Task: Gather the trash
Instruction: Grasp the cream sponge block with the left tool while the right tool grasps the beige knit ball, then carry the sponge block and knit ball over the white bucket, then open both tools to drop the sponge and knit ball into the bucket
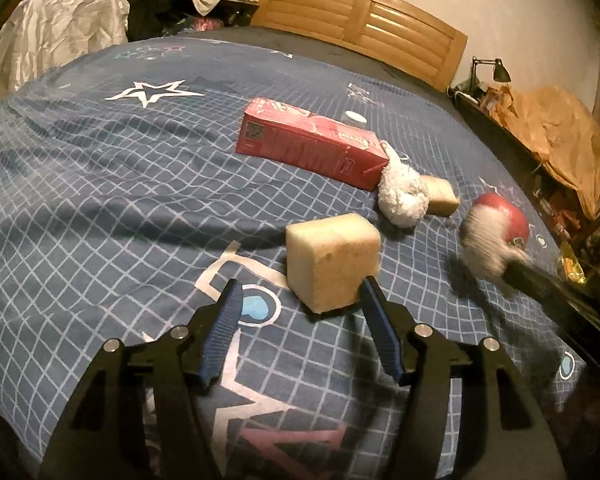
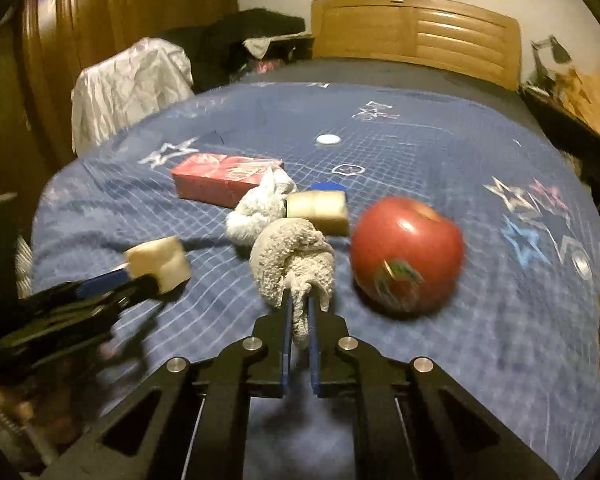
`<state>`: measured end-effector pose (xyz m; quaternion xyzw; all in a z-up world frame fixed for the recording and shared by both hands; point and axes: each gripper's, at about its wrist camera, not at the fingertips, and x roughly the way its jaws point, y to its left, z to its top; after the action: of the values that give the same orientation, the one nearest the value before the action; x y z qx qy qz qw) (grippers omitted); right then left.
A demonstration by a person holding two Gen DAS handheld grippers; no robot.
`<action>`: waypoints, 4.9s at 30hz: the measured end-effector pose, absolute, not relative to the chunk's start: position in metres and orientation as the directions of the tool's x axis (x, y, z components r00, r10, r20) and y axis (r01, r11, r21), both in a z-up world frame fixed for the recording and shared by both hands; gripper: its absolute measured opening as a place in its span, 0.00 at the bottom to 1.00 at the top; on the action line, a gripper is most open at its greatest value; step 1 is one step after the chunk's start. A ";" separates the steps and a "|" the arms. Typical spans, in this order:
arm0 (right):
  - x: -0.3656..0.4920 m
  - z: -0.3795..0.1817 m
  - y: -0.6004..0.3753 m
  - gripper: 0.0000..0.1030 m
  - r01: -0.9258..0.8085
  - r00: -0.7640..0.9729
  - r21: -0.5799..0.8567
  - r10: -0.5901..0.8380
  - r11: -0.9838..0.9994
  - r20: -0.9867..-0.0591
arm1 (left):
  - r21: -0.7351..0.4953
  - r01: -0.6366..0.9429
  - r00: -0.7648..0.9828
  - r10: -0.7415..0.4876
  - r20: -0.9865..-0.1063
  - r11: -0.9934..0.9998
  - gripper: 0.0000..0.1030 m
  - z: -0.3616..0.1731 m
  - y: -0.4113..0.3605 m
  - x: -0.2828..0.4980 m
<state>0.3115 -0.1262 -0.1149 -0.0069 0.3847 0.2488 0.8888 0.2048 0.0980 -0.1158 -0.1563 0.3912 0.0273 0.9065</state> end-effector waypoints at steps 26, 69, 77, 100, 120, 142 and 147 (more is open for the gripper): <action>0.232 -0.132 -0.179 0.67 -0.387 0.539 0.316 0.491 0.866 -0.684 | -0.151 -0.144 0.672 -0.016 -0.740 0.978 0.50 -0.112 0.076 0.221; 0.113 -0.083 -0.230 0.37 -0.234 0.753 0.320 0.380 0.918 -0.537 | 0.085 -0.033 0.827 0.075 -0.557 0.996 0.39 -0.039 -0.017 0.110; 0.104 -0.066 -0.252 0.37 -0.195 0.800 0.297 0.326 0.935 -0.503 | 0.093 0.016 0.840 0.037 -0.542 0.996 0.39 -0.024 -0.040 0.115; -0.012 -0.008 -0.553 0.37 0.397 0.857 0.206 -0.281 0.894 -0.432 | 0.143 0.530 0.776 -0.410 -0.479 0.836 0.39 0.025 -0.330 0.118; 0.000 -0.047 -0.640 0.37 0.479 0.755 0.207 -0.280 0.853 -0.593 | 0.085 0.846 0.415 -0.549 -0.725 0.526 0.39 -0.039 -0.456 0.137; 0.034 -0.061 -0.642 0.61 0.460 0.746 0.204 -0.251 0.864 -0.617 | 0.071 0.809 0.437 -0.515 -0.737 0.583 0.61 -0.040 -0.457 0.155; 0.035 -0.062 -0.642 0.61 0.465 0.745 0.202 -0.258 0.862 -0.615 | 0.047 0.792 0.439 -0.513 -0.738 0.609 0.61 -0.040 -0.451 0.165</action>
<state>0.0351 -0.6420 -0.0621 0.1740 0.2979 -0.1969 0.9177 0.1646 -0.4505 -0.0399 0.1976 0.3524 -0.3953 0.8249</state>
